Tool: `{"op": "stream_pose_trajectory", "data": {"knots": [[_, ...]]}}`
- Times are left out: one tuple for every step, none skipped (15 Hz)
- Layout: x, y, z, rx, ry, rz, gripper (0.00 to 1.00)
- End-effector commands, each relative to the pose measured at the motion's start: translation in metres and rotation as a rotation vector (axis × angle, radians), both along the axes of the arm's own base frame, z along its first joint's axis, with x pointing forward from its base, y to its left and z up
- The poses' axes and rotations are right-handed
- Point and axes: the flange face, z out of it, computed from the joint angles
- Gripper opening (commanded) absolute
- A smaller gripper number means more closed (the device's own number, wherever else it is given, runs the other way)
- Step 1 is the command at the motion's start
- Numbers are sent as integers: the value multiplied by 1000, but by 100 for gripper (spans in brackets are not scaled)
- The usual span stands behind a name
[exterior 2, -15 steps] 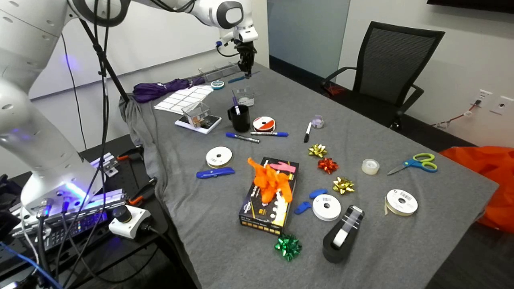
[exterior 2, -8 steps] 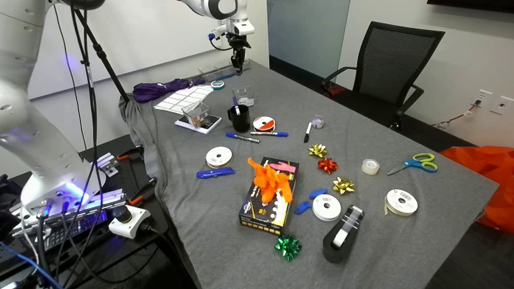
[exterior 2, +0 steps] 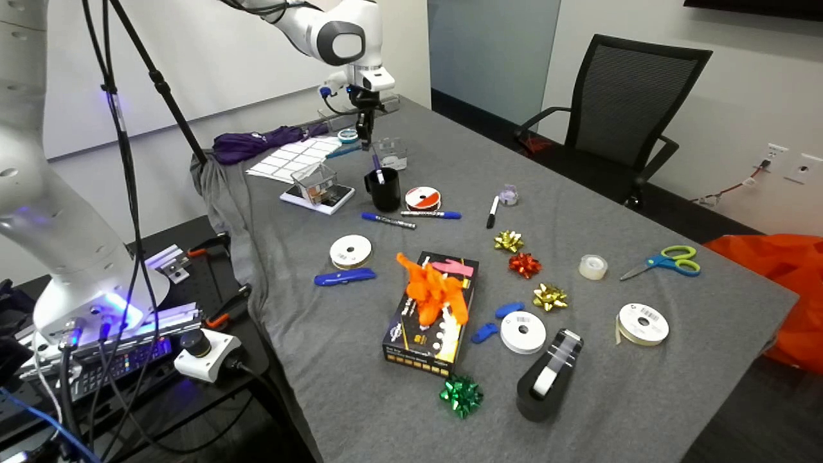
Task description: Remove the scissors out of the tray
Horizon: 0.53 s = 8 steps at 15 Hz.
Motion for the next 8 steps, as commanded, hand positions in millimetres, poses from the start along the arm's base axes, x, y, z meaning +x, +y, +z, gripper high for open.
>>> {"op": "stream_pose_trajectory", "data": {"knots": [[-30, -7, -5, 54, -20, 19, 48], [-33, -7, -7, 61, -18, 20, 55], [-36, -8, -8, 67, -19, 22, 62], [-38, -9, -8, 72, -16, 25, 70], [-40, -10, -8, 75, -12, 28, 76], [-41, -11, -7, 78, -9, 29, 84], [-43, -12, -4, 77, -4, 32, 90], [-44, -13, -2, 71, 1, 36, 98]]}}
